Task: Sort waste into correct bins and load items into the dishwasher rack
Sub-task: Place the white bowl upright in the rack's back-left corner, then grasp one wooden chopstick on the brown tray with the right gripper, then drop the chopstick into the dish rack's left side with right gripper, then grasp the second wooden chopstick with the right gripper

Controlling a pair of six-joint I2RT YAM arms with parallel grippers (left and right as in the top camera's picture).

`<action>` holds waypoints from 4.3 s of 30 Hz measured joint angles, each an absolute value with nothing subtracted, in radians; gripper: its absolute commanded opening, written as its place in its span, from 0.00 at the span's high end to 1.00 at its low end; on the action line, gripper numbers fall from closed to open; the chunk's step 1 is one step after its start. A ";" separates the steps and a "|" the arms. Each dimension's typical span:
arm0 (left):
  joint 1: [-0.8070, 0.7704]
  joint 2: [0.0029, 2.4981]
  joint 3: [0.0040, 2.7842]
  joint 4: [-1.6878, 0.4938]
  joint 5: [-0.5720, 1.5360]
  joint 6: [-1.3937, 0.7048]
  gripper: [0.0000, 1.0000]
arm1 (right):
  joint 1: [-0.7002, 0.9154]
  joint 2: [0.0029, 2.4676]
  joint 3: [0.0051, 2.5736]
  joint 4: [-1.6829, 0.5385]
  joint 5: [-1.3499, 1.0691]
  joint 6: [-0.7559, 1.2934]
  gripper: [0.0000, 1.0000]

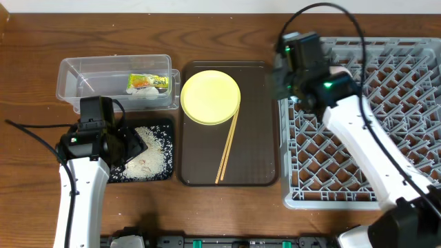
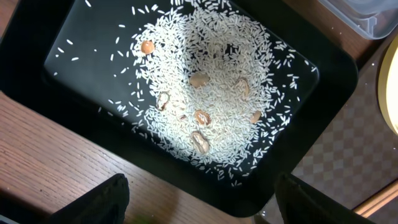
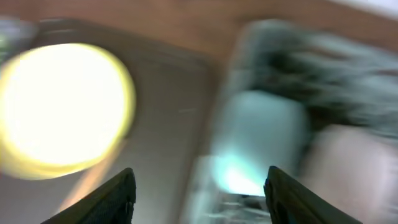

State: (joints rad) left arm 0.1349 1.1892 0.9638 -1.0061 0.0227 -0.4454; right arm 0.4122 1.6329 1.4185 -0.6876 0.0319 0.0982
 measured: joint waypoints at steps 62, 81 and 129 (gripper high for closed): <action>0.135 1.189 0.964 -1.007 0.023 -0.445 0.22 | 0.701 2.037 1.377 -0.874 0.036 0.633 0.99; 0.135 1.189 0.964 -1.007 0.023 -0.445 0.22 | 0.488 1.589 1.356 -1.098 0.065 0.345 0.99; 0.135 1.189 0.964 -1.007 0.023 -0.445 0.22 | 0.768 1.940 1.327 -0.746 -0.008 0.546 0.38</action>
State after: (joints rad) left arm 0.1349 1.1892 0.9638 -1.0065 0.0227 -0.4454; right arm 0.7681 1.9404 1.3270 -0.7456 -0.0082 0.5461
